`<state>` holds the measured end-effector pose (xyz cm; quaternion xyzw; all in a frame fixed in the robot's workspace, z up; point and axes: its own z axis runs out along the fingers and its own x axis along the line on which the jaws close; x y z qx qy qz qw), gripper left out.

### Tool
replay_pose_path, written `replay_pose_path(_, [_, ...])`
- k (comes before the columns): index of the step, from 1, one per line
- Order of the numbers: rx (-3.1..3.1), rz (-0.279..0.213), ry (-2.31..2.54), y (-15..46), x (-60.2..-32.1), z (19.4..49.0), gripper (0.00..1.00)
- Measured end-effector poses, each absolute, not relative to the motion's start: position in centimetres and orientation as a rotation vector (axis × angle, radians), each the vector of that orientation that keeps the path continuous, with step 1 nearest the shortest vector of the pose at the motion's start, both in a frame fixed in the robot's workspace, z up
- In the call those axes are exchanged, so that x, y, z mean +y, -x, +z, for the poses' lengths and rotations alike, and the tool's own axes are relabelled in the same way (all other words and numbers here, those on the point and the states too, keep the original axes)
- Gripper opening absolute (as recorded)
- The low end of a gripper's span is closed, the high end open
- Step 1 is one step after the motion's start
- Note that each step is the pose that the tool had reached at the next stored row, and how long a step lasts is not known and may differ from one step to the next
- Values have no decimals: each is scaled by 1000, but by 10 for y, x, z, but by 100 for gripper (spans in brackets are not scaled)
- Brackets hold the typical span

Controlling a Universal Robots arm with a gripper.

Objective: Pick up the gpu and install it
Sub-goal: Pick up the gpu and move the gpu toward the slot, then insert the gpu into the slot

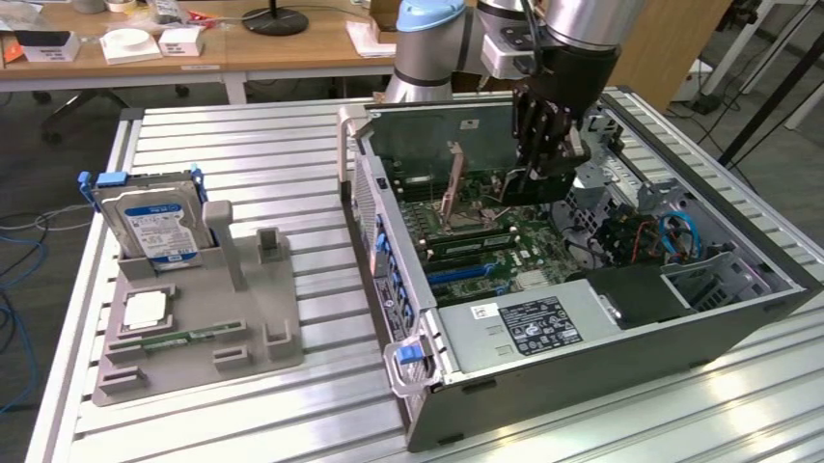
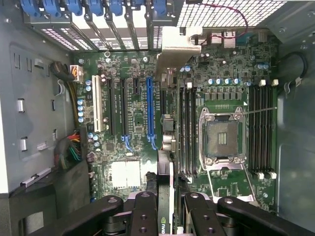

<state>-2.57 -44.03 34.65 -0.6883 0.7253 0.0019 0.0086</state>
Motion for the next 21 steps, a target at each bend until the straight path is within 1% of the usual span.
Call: replay_pose_path(21, [2267,6,2151,26,-440,340,26])
